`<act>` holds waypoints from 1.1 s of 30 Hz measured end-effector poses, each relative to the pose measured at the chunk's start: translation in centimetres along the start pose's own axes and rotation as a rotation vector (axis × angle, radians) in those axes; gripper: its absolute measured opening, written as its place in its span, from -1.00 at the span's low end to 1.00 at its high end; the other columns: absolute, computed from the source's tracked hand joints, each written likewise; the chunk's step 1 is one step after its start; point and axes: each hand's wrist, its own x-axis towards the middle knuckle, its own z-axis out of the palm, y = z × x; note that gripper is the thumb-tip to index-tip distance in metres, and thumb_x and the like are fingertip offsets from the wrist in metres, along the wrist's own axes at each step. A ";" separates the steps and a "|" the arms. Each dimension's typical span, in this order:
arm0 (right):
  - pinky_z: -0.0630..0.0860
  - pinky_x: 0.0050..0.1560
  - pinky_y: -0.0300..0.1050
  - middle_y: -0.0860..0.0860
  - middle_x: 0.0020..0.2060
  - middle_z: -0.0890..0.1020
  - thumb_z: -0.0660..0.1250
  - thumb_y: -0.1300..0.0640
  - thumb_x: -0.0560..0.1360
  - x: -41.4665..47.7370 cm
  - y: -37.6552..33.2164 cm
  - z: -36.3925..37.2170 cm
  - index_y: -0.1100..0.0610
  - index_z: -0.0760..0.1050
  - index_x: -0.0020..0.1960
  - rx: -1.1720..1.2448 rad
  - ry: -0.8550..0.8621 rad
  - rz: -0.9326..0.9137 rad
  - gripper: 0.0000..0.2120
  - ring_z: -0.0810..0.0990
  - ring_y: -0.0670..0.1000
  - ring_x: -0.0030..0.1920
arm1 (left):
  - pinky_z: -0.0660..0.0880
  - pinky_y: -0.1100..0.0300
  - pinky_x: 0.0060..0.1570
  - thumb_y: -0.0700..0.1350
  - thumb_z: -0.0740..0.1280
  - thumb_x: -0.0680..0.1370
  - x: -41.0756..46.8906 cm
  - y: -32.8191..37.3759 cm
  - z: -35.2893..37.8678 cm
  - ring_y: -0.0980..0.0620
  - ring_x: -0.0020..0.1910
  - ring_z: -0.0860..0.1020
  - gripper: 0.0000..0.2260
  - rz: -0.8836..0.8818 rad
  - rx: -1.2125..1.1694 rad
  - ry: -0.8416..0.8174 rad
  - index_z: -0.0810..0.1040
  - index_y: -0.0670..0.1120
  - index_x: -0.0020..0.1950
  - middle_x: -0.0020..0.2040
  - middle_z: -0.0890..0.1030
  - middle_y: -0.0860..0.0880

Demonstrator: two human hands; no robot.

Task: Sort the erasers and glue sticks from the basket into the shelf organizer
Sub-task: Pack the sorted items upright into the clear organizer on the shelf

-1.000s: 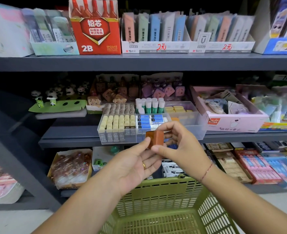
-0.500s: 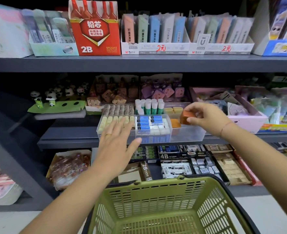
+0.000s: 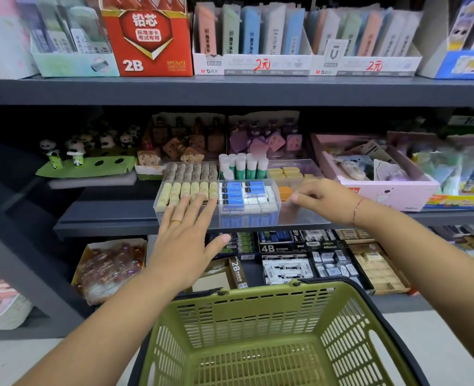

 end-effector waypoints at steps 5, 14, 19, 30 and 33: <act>0.39 0.14 -0.23 -0.07 -0.02 0.59 0.26 0.09 0.57 -3.5 -1.2 2.0 0.11 0.60 0.05 0.121 0.443 -0.061 -0.83 0.51 -0.12 0.03 | -0.32 0.14 0.48 0.31 -0.16 0.57 -2.3 0.0 2.1 0.09 0.55 -0.24 -0.36 0.052 -0.075 0.172 -0.08 0.04 0.59 0.59 -0.13 0.05; 0.48 0.24 0.00 0.09 0.18 0.53 0.40 0.03 0.48 -14.0 2.5 27.3 0.14 0.45 0.24 0.273 -0.741 0.210 -0.62 0.52 0.09 0.17 | 0.09 -0.09 0.47 0.23 0.05 0.60 -10.8 -4.9 11.2 -0.12 0.54 0.07 -0.35 -0.377 -0.159 -0.163 -0.02 -0.04 0.60 0.59 0.04 -0.10; 0.41 0.29 0.03 0.00 0.30 0.47 0.37 -0.04 0.48 -17.8 3.9 31.7 -0.03 0.29 0.41 0.160 -1.107 0.306 -0.46 0.53 -0.01 0.16 | 0.42 -0.04 0.12 0.19 0.10 0.61 -13.2 -5.1 12.6 -0.16 0.30 0.45 -0.36 -0.459 -0.396 -0.184 -0.15 0.09 0.59 0.58 0.09 -0.05; 0.51 0.17 0.04 -0.03 0.20 0.49 0.36 -0.09 0.47 -17.3 -0.3 35.5 -0.14 0.37 0.26 0.261 -1.194 0.307 -0.62 0.51 0.03 0.15 | 0.42 0.03 -0.03 0.17 0.09 0.63 -13.1 -5.1 13.3 -0.15 0.26 0.48 -0.39 -0.476 -0.374 -0.119 -0.14 0.13 0.58 0.53 0.20 -0.04; 0.56 0.08 -0.01 0.01 0.21 0.49 0.34 -0.04 0.51 -16.9 -0.8 35.6 -0.12 0.35 0.23 0.281 -1.207 0.291 -0.67 0.53 0.04 0.11 | 0.41 0.06 -0.07 0.16 0.09 0.63 -13.2 -5.1 13.4 -0.13 0.23 0.49 -0.40 -0.469 -0.376 -0.117 -0.14 0.12 0.58 0.51 0.22 -0.05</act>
